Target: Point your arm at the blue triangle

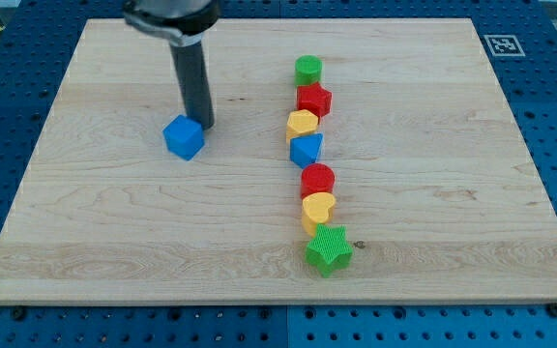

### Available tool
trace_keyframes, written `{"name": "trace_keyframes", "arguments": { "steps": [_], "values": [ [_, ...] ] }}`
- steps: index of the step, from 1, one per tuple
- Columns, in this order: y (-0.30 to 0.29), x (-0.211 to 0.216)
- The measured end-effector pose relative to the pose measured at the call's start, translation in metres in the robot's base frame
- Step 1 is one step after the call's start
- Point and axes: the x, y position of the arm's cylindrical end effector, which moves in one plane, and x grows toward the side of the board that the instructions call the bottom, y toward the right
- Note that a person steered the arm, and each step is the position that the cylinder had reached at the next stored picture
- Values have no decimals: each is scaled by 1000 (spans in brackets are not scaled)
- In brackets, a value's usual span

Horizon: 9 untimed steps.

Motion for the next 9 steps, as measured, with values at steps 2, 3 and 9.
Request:
{"name": "trace_keyframes", "arguments": {
  "steps": [2, 3, 9],
  "values": [
    [-22, -162],
    [24, -220],
    [212, 23]
  ]
}}
